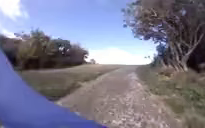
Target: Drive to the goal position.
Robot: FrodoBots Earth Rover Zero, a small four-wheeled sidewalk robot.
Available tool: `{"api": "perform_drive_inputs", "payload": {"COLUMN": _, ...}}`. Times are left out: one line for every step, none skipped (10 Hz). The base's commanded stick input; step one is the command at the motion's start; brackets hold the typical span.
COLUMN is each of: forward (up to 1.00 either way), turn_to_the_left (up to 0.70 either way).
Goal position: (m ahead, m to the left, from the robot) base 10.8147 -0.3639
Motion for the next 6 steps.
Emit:
{"api": "perform_drive_inputs", "payload": {"forward": 1.0, "turn_to_the_left": -0.37}}
{"api": "perform_drive_inputs", "payload": {"forward": 1.0, "turn_to_the_left": -0.4}}
{"api": "perform_drive_inputs", "payload": {"forward": 1.0, "turn_to_the_left": -0.4}}
{"api": "perform_drive_inputs", "payload": {"forward": 1.0, "turn_to_the_left": -0.4}}
{"api": "perform_drive_inputs", "payload": {"forward": 1.0, "turn_to_the_left": -0.4}}
{"api": "perform_drive_inputs", "payload": {"forward": 1.0, "turn_to_the_left": -0.4}}
